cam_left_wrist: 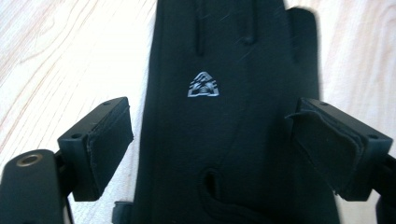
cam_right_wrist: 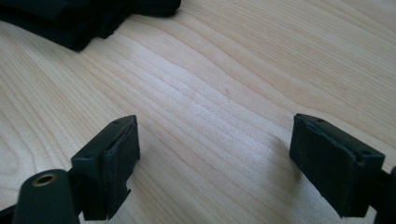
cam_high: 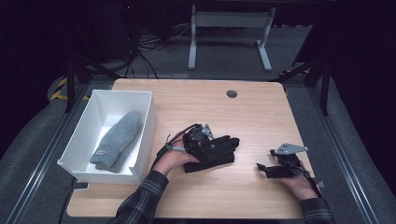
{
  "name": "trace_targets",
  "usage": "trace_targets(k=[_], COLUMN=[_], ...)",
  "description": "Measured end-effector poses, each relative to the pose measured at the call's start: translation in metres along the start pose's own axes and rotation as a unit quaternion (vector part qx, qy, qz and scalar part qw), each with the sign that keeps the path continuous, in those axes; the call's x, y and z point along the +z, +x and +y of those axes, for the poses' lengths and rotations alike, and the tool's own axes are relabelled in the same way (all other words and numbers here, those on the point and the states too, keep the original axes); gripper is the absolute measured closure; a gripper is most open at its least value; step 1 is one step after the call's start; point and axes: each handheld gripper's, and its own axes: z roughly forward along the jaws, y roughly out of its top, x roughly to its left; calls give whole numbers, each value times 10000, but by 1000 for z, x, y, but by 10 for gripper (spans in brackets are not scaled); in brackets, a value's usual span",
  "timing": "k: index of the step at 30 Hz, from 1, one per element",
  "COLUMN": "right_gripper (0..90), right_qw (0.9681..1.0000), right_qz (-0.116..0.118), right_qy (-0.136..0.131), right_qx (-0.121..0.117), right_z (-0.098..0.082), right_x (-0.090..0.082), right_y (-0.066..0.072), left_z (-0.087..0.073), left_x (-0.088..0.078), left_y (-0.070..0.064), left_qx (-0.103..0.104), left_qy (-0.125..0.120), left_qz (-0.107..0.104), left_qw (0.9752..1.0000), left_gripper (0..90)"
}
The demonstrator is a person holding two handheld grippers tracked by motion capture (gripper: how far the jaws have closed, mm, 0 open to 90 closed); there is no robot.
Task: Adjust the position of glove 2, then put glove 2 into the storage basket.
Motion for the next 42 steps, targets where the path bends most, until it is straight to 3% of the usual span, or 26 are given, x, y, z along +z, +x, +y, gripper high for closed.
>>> trace_targets(k=[11, 13, 16, 21, 28, 29, 32, 37, 42], right_gripper=[174, 173, 174, 174, 175, 175, 172, 170, 170], right_qw=[10000, 10000, 10000, 10000, 10000, 10000, 10000, 10000, 10000], right_qz=[9, 7, 4, 7, 18, 18, 9, 4, 6], right_qy=[5, 4, 6, 3, -19, -19, -35, -54, -55], right_qx=[26, 28, 29, 28, 5, 5, -12, -15, -14], right_z=[0, 0, 0, 0, 0, 0, 0, 0, 0], right_x=[0, 0, 0, 0, 0, 0, 0, 1, 1], right_y=[1, 1, 1, 1, 1, 1, 1, 1, 1], left_z=[-6, -8, -10, -9, -6, -5, -4, -2, 1], left_x=[15, 16, 15, 13, 10, 9, 9, 6, 0], left_y=[7, 9, 9, 6, 3, 2, 2, 3, 1], left_qx=[-9, -79, -60, 83, 189, 181, -33, -391, -510], left_qy=[143, 124, 72, 90, 166, 195, 268, 315, 270], left_qz=[-243, -394, -412, -472, -728, -779, -884, -936, -877], left_qw=[9996, 9991, 9991, 9988, 9970, 9966, 9957, 9943, 9945], left_gripper=[93, 119, 136, 248, 559, 559, 637, 668, 674])
